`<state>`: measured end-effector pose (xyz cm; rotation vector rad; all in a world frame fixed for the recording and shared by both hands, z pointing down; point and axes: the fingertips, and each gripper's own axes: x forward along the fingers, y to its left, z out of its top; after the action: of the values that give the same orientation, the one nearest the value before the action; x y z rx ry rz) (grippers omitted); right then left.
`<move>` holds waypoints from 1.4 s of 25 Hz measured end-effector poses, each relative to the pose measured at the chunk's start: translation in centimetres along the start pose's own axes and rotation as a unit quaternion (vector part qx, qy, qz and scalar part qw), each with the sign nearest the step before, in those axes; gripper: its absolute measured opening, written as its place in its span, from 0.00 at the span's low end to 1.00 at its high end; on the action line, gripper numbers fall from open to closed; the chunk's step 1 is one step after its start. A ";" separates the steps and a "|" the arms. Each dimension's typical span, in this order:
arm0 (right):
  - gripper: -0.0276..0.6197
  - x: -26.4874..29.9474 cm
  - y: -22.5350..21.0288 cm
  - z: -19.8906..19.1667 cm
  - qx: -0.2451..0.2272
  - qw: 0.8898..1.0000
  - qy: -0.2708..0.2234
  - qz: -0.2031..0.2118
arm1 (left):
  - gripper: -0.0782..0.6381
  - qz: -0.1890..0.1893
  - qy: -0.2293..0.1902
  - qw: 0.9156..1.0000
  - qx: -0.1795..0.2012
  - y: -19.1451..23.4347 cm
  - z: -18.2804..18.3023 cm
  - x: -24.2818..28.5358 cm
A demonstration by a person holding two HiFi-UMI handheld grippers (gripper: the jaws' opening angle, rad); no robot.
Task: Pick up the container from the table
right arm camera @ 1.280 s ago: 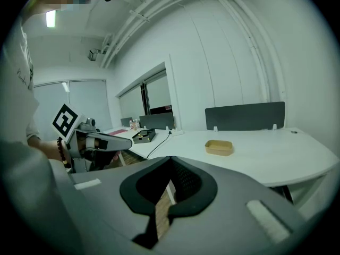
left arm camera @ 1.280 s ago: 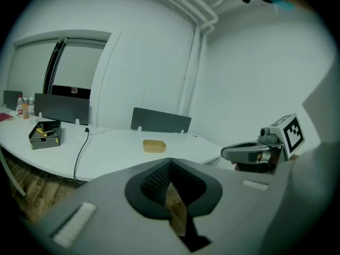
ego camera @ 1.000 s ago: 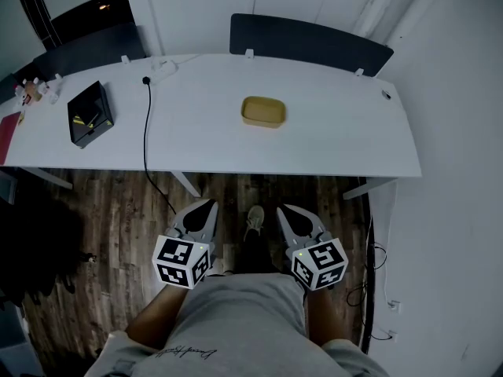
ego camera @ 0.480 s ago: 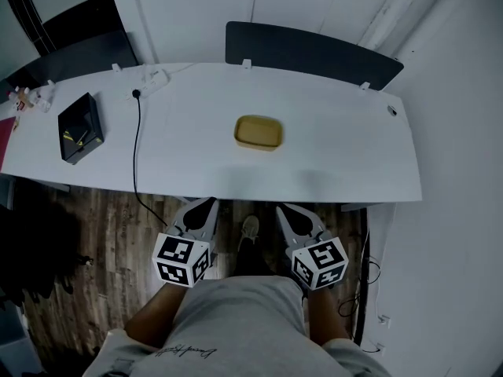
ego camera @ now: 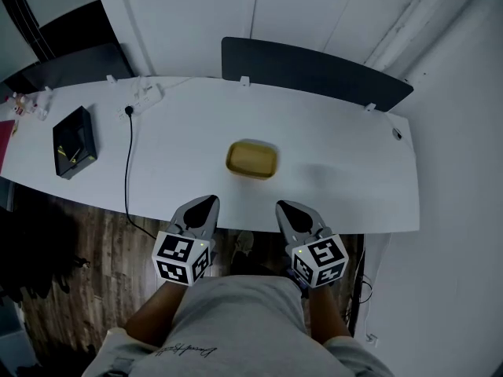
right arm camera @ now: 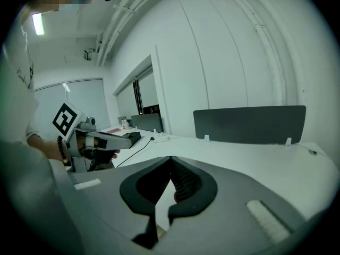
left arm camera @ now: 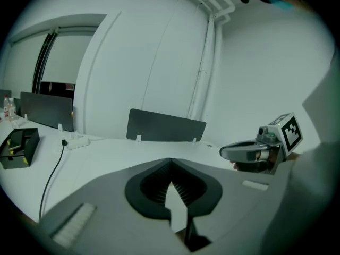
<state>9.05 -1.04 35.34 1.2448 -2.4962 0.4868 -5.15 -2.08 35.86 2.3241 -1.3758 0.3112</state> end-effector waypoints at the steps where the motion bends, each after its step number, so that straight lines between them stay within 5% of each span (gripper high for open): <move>1: 0.07 0.4 -0.6 0.4 -0.001 1.000 -0.001 0.002 | 0.11 0.003 -0.001 1.000 -0.002 0.1 0.4 0.7; 13: 0.07 3.3 -6.1 3.0 0.000 1.000 -0.006 0.016 | 0.11 0.018 -0.004 1.000 -0.004 0.2 3.4 6.0; 35: 0.07 6.1 -6.0 2.8 0.019 1.000 0.017 0.003 | 0.11 0.009 0.021 1.000 0.006 2.9 3.9 7.0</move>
<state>10.00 -9.93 36.33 1.2331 -2.4752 0.5554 -4.33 -10.58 35.90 2.3021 -1.3787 0.3733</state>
